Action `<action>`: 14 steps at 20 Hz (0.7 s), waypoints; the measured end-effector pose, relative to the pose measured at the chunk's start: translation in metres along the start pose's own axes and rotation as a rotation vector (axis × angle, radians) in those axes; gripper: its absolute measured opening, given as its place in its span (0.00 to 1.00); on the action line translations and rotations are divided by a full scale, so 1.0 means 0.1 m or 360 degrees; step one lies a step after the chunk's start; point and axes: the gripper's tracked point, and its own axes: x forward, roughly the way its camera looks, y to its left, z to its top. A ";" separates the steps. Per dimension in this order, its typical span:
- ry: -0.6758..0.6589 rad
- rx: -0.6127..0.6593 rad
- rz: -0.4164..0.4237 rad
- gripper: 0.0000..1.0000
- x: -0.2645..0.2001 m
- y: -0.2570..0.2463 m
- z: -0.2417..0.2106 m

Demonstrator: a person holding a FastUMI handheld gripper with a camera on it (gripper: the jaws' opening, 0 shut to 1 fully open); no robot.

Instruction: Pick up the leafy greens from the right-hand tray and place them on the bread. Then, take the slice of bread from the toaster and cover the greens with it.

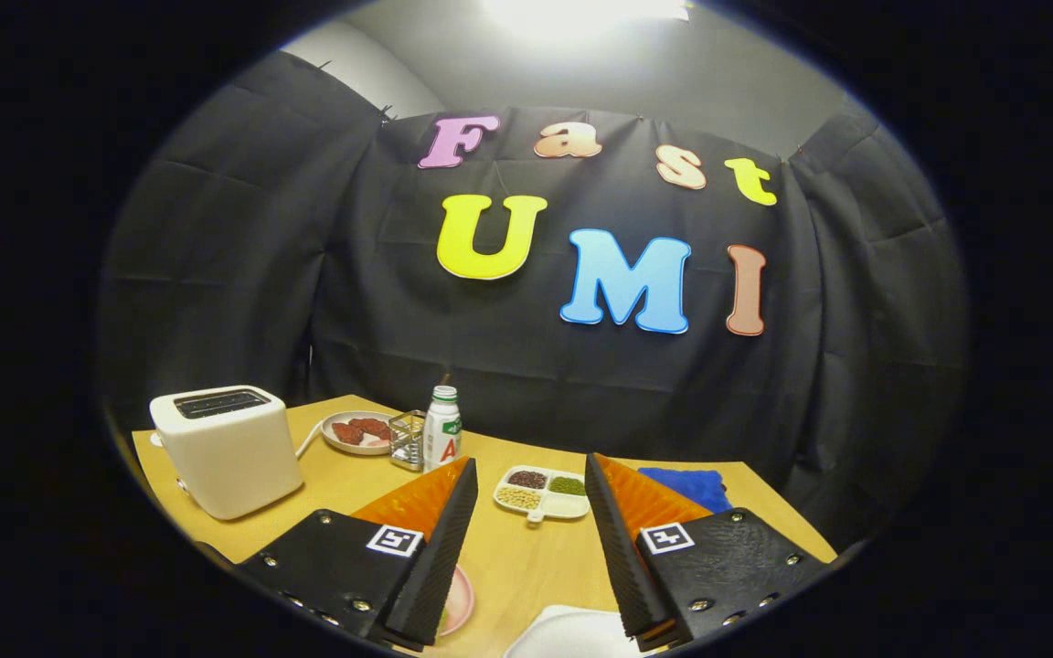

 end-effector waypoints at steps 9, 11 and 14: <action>0.0036 0.0075 -0.0013 0.72 -0.32 -1.26 -0.23; 0.0002 0.0105 -0.0035 0.72 -0.42 -1.55 -0.24; -0.0037 0.0183 -0.0086 0.72 -0.60 -2.05 -0.28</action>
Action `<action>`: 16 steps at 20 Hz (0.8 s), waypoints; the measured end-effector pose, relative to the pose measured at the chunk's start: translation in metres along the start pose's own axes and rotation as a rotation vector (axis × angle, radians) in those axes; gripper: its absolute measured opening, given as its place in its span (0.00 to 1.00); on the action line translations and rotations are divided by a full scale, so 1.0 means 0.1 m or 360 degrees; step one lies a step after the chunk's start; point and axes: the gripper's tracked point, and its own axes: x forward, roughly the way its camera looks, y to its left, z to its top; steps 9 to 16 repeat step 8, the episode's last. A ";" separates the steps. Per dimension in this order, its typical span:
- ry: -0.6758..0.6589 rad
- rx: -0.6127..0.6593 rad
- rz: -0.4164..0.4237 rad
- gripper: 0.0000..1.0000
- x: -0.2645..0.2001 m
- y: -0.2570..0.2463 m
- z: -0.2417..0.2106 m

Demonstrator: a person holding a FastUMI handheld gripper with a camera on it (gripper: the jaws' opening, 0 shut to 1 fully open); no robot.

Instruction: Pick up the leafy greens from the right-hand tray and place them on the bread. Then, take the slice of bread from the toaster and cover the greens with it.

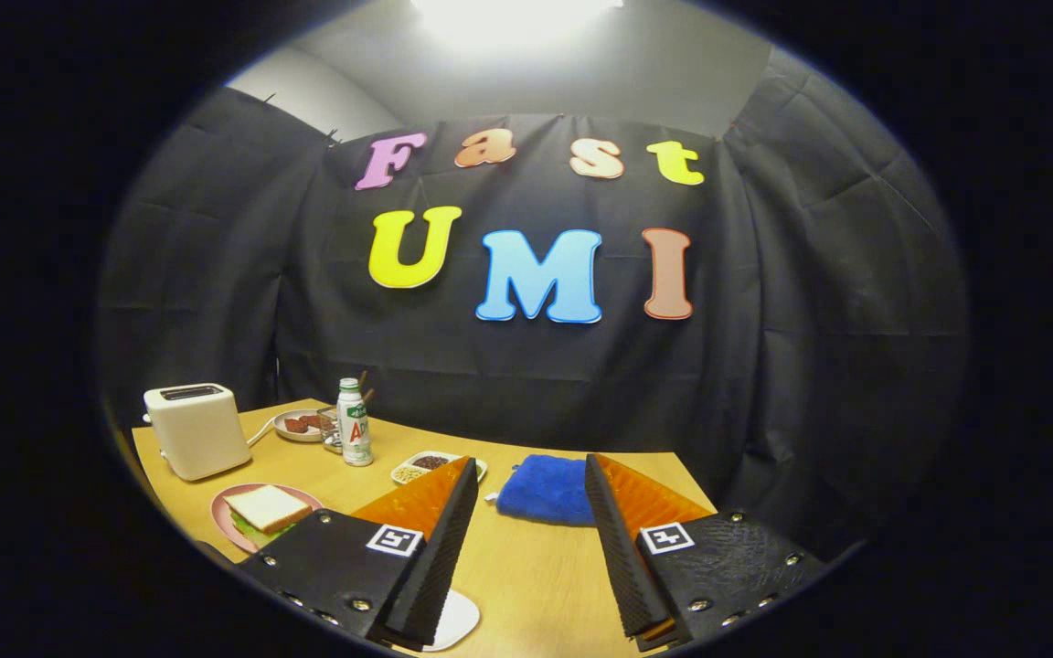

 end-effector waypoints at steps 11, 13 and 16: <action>-0.0201 0.0050 -0.0069 0.74 -0.37 -1.35 -0.12; -0.0201 0.0050 -0.0069 0.74 -0.37 -1.35 -0.12; -0.0201 0.0050 -0.0069 0.74 -0.37 -1.35 -0.12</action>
